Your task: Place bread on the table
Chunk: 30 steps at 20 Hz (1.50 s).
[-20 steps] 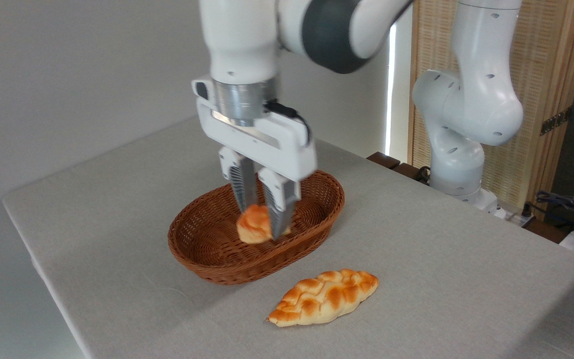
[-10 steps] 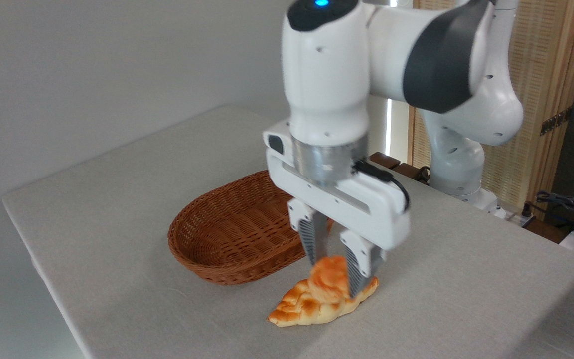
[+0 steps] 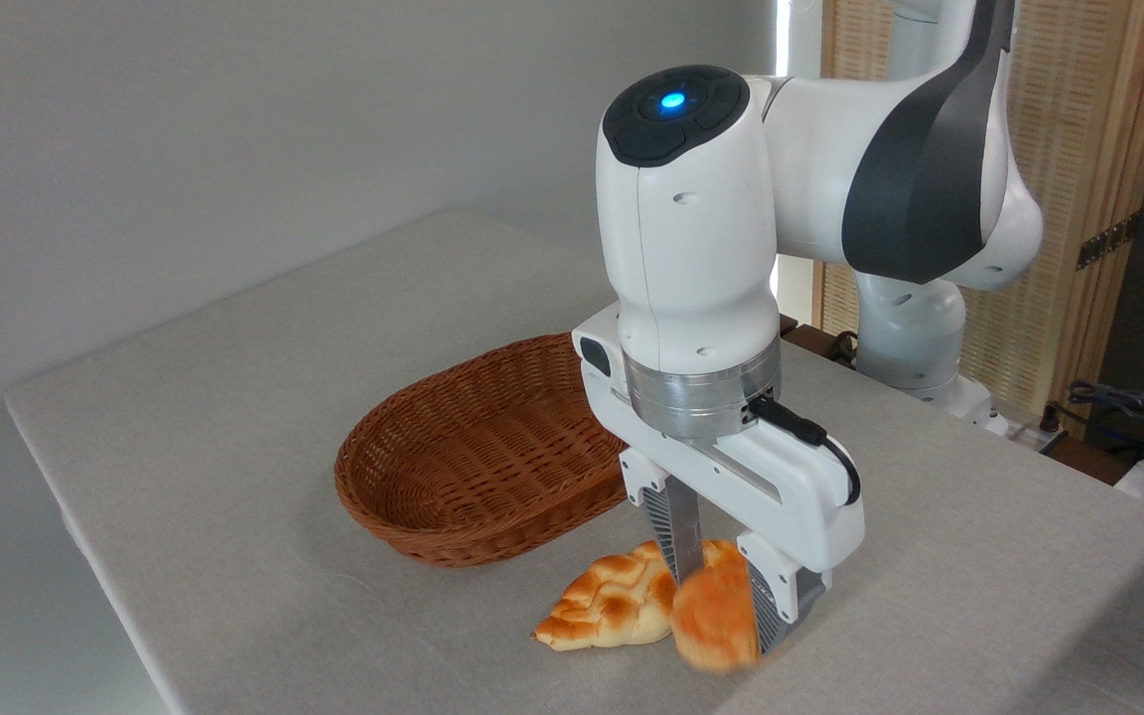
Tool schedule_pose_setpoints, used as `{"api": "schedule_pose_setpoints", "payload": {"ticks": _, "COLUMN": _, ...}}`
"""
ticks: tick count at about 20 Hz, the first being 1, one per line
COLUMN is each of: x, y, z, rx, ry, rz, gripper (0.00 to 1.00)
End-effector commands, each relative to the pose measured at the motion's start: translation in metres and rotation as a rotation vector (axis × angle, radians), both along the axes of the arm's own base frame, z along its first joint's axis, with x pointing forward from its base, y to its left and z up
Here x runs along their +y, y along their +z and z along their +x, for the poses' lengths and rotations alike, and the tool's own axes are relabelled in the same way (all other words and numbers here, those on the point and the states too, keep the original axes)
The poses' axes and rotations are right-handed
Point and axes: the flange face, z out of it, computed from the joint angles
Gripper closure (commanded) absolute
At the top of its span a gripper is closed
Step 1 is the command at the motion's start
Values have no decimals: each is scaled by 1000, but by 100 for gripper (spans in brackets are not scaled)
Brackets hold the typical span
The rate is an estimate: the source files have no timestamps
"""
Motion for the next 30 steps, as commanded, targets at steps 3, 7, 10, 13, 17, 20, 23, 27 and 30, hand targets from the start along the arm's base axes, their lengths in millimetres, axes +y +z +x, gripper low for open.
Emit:
{"api": "schedule_pose_setpoints", "payload": {"ticks": 3, "x": 1, "y": 3, "z": 1, "rx": -9, "ry": -22, "rz": 13, "gripper": 0}}
{"api": "schedule_pose_setpoints", "payload": {"ticks": 7, "x": -28, "y": 41, "z": 18, "rx": -89, "ry": -53, "rz": -5, "gripper": 0}}
{"api": "schedule_pose_setpoints", "payload": {"ticks": 10, "x": -79, "y": 88, "z": 29, "rx": -140, "ry": -103, "rz": -12, "gripper": 0}}
{"api": "schedule_pose_setpoints", "payload": {"ticks": 13, "x": -116, "y": 119, "z": 33, "rx": -168, "ry": -160, "rz": -17, "gripper": 0}}
{"api": "schedule_pose_setpoints", "payload": {"ticks": 17, "x": -152, "y": 142, "z": 38, "rx": -212, "ry": -226, "rz": -9, "gripper": 0}}
{"api": "schedule_pose_setpoints", "payload": {"ticks": 20, "x": -181, "y": 131, "z": 34, "rx": -141, "ry": -187, "rz": -13, "gripper": 0}}
{"api": "schedule_pose_setpoints", "payload": {"ticks": 23, "x": -187, "y": 126, "z": 32, "rx": -99, "ry": -26, "rz": -13, "gripper": 0}}
{"api": "schedule_pose_setpoints", "payload": {"ticks": 27, "x": -196, "y": 123, "z": 33, "rx": -77, "ry": 124, "rz": -78, "gripper": 0}}
{"api": "schedule_pose_setpoints", "payload": {"ticks": 30, "x": -192, "y": 129, "z": 37, "rx": -95, "ry": 137, "rz": -80, "gripper": 0}}
